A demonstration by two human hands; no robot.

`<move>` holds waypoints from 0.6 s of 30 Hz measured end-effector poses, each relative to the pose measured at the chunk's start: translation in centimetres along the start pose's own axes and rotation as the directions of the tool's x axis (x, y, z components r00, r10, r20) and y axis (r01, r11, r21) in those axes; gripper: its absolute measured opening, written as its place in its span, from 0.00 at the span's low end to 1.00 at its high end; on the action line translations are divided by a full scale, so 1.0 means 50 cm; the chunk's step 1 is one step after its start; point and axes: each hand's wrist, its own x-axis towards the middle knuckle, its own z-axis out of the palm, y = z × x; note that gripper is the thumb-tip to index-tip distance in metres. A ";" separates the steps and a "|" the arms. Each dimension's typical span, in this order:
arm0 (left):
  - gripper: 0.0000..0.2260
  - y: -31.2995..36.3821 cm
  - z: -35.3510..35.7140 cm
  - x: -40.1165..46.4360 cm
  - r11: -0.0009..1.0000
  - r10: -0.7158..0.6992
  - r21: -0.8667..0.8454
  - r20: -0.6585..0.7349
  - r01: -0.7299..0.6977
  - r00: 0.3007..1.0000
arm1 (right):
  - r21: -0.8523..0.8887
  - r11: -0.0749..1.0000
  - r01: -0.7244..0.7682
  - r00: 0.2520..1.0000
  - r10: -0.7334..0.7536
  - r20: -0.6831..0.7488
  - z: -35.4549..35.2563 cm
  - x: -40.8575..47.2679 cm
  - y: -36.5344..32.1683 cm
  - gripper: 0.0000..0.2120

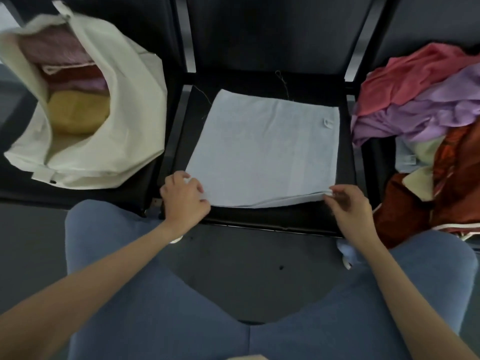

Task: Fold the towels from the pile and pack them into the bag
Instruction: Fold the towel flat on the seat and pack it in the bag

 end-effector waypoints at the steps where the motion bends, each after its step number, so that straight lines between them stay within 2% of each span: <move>1: 0.13 0.027 0.006 -0.007 0.996 0.090 -0.024 0.002 -0.090 0.996 | -0.020 1.000 0.021 1.000 -0.021 -0.006 -0.005 0.000 -0.004 0.07; 3: 0.19 0.085 0.017 -0.015 0.940 0.322 -0.139 0.060 -0.312 0.945 | -0.042 0.998 0.041 0.999 -0.041 0.008 -0.015 -0.002 -0.013 0.07; 5: 0.23 0.147 0.033 -0.021 0.837 0.526 -0.270 0.151 -0.477 0.837 | -0.042 0.997 0.058 0.998 -0.057 0.039 -0.026 -0.007 -0.024 0.08; 7: 0.24 0.204 0.055 -0.021 0.748 0.650 -0.318 0.168 -0.583 0.741 | -0.032 0.996 0.081 0.994 -0.078 0.071 -0.034 -0.010 -0.032 0.10; 9: 0.23 0.255 0.078 -0.017 0.700 0.703 -0.322 0.155 -0.637 0.694 | -0.027 0.995 0.099 0.991 -0.096 0.095 -0.042 -0.010 -0.037 0.14; 12: 0.18 0.315 0.097 -0.007 0.676 0.719 -0.358 0.131 -0.644 0.682 | -0.018 0.997 0.079 0.987 -0.075 0.140 -0.055 -0.007 -0.040 0.17; 15: 0.10 0.344 0.098 0.001 0.668 0.722 -0.376 0.121 -0.642 0.681 | 0.026 1.000 0.010 0.981 -0.015 0.195 -0.072 -0.005 -0.044 0.14; 18: 0.08 0.355 0.088 0.005 0.660 0.729 -0.359 0.091 -0.660 0.679 | 0.067 0.991 -0.116 0.970 0.099 0.222 -0.079 0.025 -0.045 0.06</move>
